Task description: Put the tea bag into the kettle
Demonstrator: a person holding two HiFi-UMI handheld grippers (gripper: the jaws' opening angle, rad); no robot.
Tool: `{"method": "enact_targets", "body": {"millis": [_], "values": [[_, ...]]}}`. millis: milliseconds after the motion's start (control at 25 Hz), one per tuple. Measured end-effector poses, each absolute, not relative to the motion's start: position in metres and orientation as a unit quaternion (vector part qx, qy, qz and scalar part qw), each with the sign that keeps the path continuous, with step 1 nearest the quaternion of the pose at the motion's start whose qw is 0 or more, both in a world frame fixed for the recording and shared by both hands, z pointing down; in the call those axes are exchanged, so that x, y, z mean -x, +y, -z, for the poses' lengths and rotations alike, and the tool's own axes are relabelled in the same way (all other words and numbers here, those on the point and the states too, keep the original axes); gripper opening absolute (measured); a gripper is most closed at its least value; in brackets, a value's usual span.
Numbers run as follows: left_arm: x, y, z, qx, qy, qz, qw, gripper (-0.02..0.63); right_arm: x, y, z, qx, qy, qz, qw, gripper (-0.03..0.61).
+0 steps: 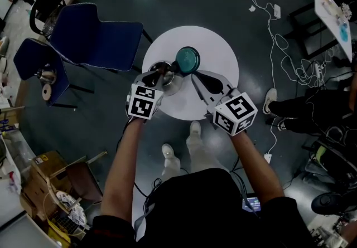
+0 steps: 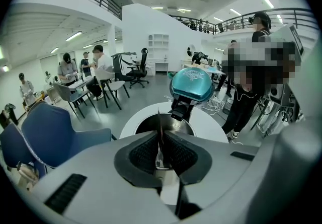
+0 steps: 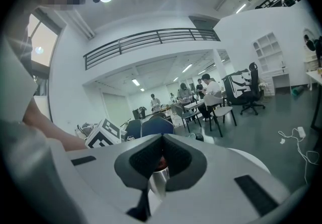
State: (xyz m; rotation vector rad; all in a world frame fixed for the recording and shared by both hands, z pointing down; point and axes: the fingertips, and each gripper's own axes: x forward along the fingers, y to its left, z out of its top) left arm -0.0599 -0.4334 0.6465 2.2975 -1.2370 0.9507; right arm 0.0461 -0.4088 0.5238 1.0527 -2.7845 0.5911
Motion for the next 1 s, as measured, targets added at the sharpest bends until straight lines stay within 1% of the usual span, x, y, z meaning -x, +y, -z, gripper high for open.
{"method": "enact_targets", "body": {"millis": [40, 80, 120, 160, 600, 680, 880, 1000], "values": [[0.06, -0.433, -0.646, -0.815, -0.438, -0.333, 0.184, 0.031, -0.046, -0.408, -0.524, -0.346, -0.916, -0.196, 0.053, 0.018], [0.06, -0.432, -0.645, -0.816, -0.438, -0.328, 0.188, 0.045, -0.046, -0.408, -0.524, -0.346, -0.916, -0.197, 0.053, 0.018], [0.059, -0.431, -0.644, -0.817, -0.438, -0.322, 0.194, 0.074, -0.046, -0.407, -0.524, -0.345, -0.916, -0.197, 0.053, 0.018], [0.058, -0.431, -0.643, -0.817, -0.438, -0.319, 0.199, 0.081, -0.046, -0.407, -0.525, -0.345, -0.916, -0.198, 0.053, 0.018], [0.064, -0.434, -0.629, -0.818, -0.451, -0.302, 0.192, 0.08, -0.043, -0.407, -0.521, -0.345, -0.917, -0.194, 0.053, 0.018], [0.067, -0.433, -0.624, -0.816, -0.456, -0.3, 0.19, 0.052, -0.041, -0.407, -0.515, -0.344, -0.918, -0.191, 0.051, 0.018], [0.073, -0.43, -0.6, -0.817, -0.47, -0.268, 0.201, 0.051, -0.039, -0.406, -0.498, -0.344, -0.92, -0.182, 0.048, 0.018], [0.076, -0.426, -0.577, -0.82, -0.479, -0.252, 0.185, 0.031, -0.034, -0.401, -0.491, -0.339, -0.923, -0.178, 0.047, 0.018]]}}
